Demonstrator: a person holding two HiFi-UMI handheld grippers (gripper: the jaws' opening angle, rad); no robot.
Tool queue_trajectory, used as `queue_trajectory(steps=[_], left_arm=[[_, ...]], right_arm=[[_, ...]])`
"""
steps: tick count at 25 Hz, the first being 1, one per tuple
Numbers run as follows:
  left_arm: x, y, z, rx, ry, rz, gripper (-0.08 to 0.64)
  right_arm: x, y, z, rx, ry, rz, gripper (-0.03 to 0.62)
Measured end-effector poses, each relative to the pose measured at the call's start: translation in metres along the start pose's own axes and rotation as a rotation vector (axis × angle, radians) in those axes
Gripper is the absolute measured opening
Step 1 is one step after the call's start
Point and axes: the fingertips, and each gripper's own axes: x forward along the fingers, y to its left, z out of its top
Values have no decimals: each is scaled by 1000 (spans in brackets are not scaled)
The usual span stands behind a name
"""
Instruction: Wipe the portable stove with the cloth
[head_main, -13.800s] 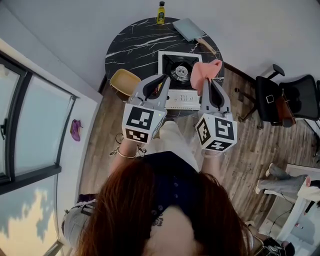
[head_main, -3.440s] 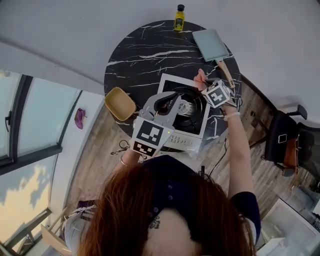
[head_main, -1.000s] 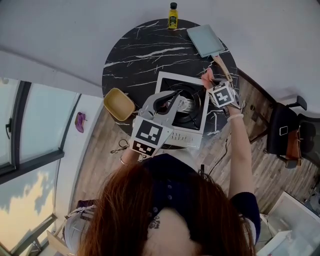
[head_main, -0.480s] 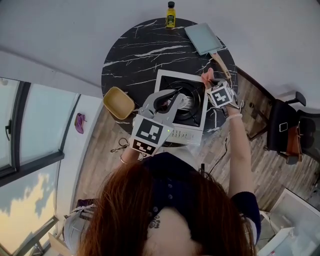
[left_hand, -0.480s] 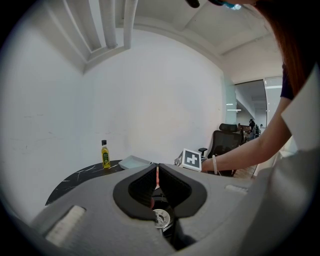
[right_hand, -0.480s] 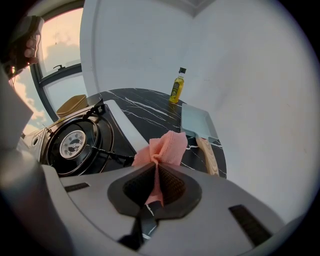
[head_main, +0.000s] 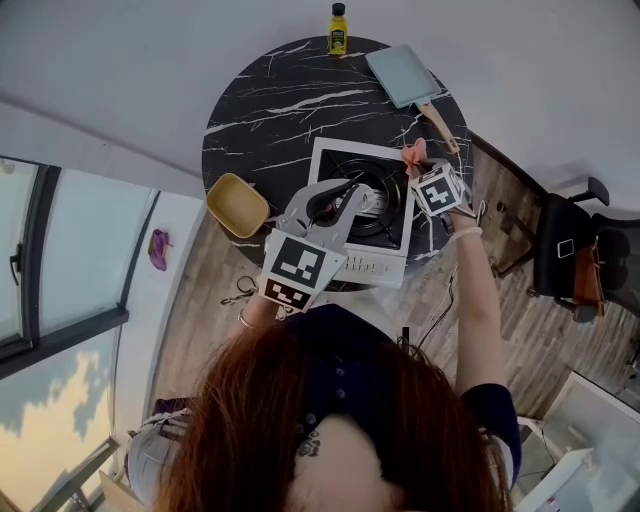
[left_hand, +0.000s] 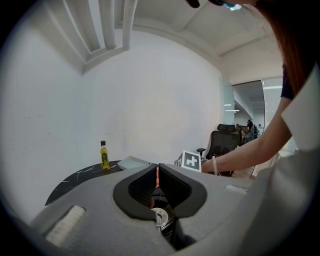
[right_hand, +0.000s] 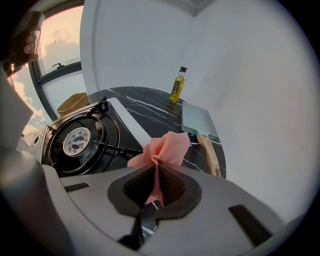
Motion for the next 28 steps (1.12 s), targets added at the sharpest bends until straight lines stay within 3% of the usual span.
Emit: queue_trajectory(steps=[28], left_arm=[[-21,-11,6,14,-45,-30,23]], right_arm=[[-17,30,-21,-1,35,-41,21]])
